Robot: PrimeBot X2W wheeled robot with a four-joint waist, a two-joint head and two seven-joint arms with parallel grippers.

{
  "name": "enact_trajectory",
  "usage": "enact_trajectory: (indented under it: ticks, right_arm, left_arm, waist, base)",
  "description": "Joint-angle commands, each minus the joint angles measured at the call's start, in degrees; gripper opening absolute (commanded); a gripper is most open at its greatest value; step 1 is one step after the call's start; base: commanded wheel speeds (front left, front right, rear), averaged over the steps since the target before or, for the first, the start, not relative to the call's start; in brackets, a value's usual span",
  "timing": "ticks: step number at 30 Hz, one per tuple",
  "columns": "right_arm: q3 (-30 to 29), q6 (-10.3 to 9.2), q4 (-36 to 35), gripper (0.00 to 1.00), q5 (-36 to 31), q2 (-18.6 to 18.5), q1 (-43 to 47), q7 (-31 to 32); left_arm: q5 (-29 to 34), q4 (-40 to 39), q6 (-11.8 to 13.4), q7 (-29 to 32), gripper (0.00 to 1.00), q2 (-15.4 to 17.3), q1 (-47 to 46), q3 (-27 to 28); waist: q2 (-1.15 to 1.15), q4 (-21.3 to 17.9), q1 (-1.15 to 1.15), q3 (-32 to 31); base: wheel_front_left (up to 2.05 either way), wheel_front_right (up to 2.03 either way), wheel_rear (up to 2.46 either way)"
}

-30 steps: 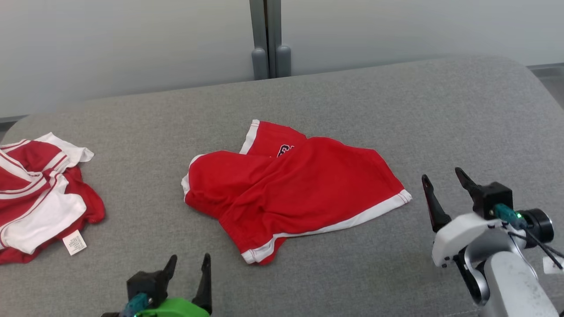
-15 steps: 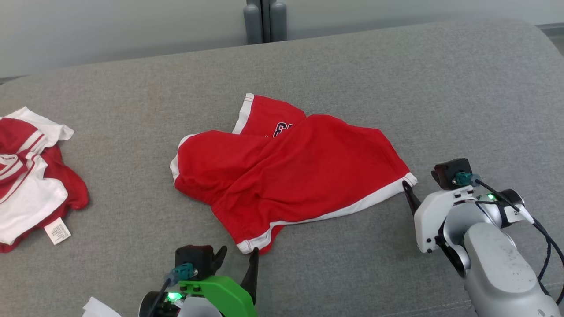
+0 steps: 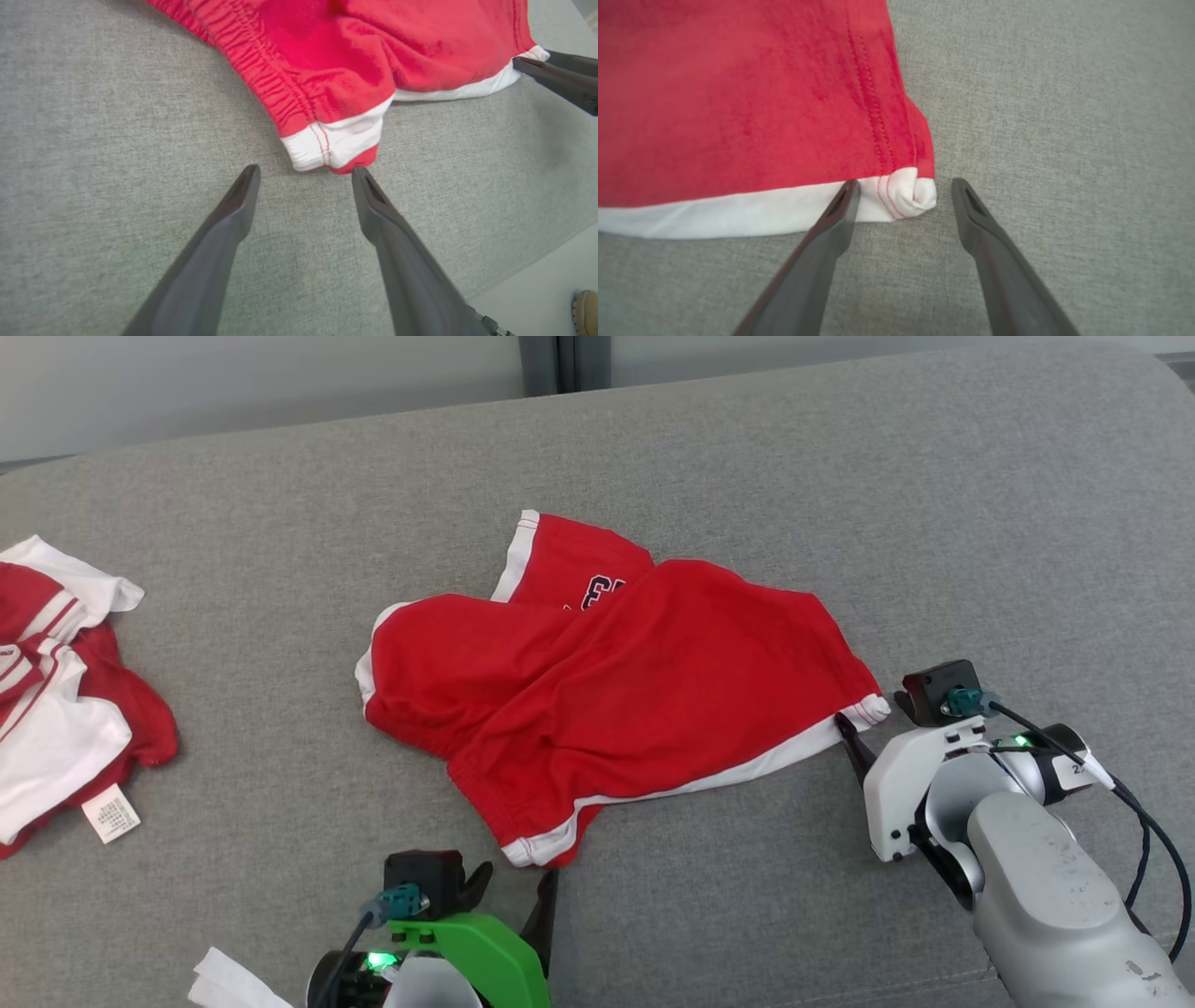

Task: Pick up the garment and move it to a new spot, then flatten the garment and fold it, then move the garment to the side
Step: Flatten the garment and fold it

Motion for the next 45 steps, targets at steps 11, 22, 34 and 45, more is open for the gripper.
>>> enact_trajectory:
  ticks: [11, 22, 34, 45]
  right_arm:
    - [2.9, -0.11, 3.2, 0.0, 3.0, -0.4, -0.8, 0.6]
    - [-3.9, -0.07, -15.8, 0.0, 32.4, -0.4, 4.8, 4.0]
    - [-23.8, -0.05, -58.7, 0.0, 55.4, -2.3, 14.5, 17.4]
    - [-30.9, -0.05, -59.5, 0.0, 48.7, 4.4, -5.6, 31.3]
  left_arm:
    - [-3.7, 2.6, -0.7, -2.9, 0.0, 0.3, -4.3, -0.3]
    - [-9.5, -12.3, -6.3, 0.7, 0.0, 4.3, 0.4, -0.4]
    - [-19.8, -47.8, -5.6, 18.8, 0.0, 11.1, -7.3, 3.2]
    - [-26.9, -36.4, -1.0, 34.8, 0.0, 9.3, -40.8, 7.0]
  waist:
    - [0.0, -0.9, 0.0, 1.0]
    - [0.0, -1.8, 0.0, -5.0]
    - [0.0, -6.0, 0.0, -7.0]
    - [0.0, -9.1, 0.0, 2.4]
  base:
    - [0.0, 0.0, 0.0]
    - [0.0, 0.0, 0.0]
    - [0.0, 0.0, 0.0]
    - [0.0, 0.0, 0.0]
